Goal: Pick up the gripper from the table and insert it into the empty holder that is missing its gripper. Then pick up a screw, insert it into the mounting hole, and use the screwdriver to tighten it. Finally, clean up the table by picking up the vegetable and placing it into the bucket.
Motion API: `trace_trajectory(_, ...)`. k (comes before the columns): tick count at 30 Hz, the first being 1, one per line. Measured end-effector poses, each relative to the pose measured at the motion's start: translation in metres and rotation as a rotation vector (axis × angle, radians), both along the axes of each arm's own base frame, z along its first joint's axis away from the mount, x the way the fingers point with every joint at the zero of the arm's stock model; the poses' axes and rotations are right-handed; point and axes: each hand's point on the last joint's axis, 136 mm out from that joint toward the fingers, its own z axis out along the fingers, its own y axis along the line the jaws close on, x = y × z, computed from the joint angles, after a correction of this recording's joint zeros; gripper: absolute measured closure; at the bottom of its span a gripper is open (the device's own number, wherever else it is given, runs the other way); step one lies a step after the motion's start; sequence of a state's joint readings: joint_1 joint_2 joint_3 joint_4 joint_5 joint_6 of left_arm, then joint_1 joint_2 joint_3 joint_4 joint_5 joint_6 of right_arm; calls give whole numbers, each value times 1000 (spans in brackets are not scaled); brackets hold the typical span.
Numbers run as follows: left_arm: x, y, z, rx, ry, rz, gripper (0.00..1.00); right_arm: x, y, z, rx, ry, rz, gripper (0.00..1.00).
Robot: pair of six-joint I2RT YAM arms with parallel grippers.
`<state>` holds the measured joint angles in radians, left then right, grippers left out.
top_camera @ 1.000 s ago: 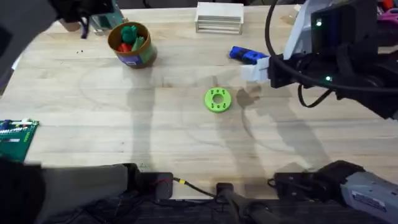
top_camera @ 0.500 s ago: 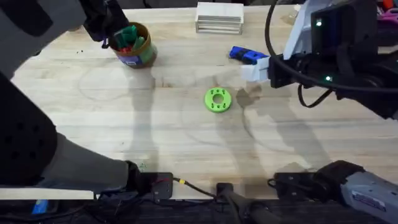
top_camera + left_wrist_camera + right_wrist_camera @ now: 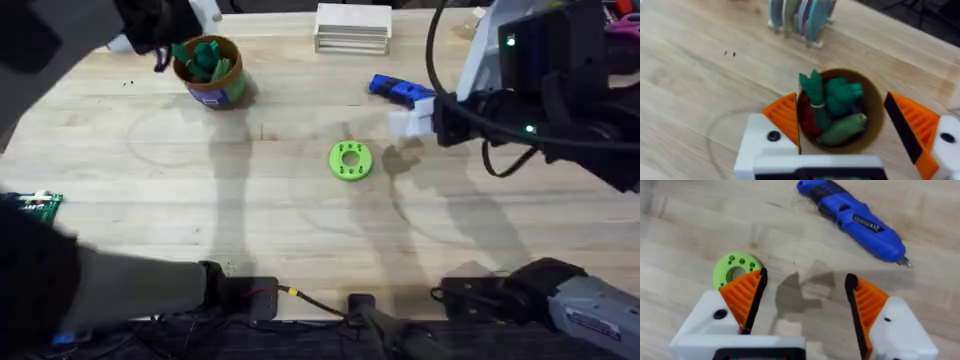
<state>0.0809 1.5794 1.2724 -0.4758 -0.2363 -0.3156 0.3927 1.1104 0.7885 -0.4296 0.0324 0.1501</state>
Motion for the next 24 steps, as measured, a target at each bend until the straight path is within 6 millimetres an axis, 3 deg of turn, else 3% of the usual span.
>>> trace_trajectory(3, -13, -20, 34, 44, -40, -99, 7, -10, -4, 6, -7, 18, 0, 10)
trace_trajectory(6, -34, -55, 62, 62, -58, -262, 7, -17, -7, 29, 1, -1, 0, 9)
trace_trajectory(12, -89, -126, 81, 52, -16, -603, 18, -34, -14, 70, 14, -34, 0, 10)
trace_trajectory(13, -97, -133, 81, 50, -4, -642, 62, -37, -15, 75, 16, -36, 0, 9)
trace_trajectory(19, -144, -167, 79, 39, 61, -840, 951, -54, -22, 93, 13, -31, 0, 10)
trace_trajectory(22, -162, -176, 79, 30, 79, -896, 994, -59, -24, 96, 12, -27, 0, 10)
trace_trajectory(23, -166, -179, 80, 33, 79, -913, 929, -59, -25, 96, 12, -27, 0, 10)
trace_trajectory(24, -169, -181, 81, 29, 77, -925, 764, -60, -25, 97, 12, -28, 0, 10)
